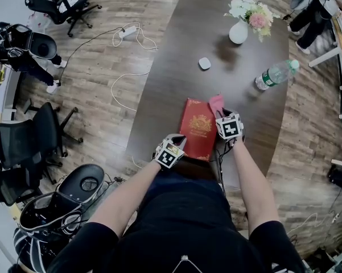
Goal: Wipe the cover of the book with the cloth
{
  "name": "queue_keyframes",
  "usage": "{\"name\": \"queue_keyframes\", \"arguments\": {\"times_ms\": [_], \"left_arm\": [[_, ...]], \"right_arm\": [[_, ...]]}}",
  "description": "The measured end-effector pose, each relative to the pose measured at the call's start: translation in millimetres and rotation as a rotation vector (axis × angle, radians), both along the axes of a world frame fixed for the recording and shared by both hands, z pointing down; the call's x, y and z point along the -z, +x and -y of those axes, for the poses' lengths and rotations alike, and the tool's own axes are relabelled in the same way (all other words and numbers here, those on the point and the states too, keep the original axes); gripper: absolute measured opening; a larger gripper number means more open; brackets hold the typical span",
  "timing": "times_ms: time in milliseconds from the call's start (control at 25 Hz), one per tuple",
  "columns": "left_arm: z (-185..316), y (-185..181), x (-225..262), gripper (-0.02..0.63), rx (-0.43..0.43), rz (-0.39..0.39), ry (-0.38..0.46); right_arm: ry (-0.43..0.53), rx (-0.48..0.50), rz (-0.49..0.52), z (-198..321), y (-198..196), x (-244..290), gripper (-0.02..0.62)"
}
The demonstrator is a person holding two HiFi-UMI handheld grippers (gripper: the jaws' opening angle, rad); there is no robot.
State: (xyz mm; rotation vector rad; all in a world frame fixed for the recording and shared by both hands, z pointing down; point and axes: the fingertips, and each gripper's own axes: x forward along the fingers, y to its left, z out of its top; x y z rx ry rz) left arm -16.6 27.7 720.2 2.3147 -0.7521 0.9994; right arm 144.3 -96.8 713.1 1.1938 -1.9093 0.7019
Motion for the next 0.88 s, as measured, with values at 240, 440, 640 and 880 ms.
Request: {"name": "queue_keyframes", "arguments": {"times_ms": [240,440,640,880], "left_arm": [[-3.7,-2.0,2.7,-0.005,-0.005,0.021,-0.018],[-4.9,0.2,2.2,-0.005,-0.002,0.015,-0.018],[-5.2,-2.9,0.2,-0.005,0.003,0.022,-0.025],[-4.5,-2.6,-1.0,-0.005,0.007,0.004,-0.007]], "right_arm": [[0.0,0.022,0.001,-0.8,-9.0,0.7,0.092],[0.0,0.047,0.014,-1.3,-21.1,0.6,0.094],[-0.004,0.085,0.023,0.4,-39.7,1.4,0.092],[-0.007,0.125,0.038,-0.4,-64.8,0.6,0.094]]}}
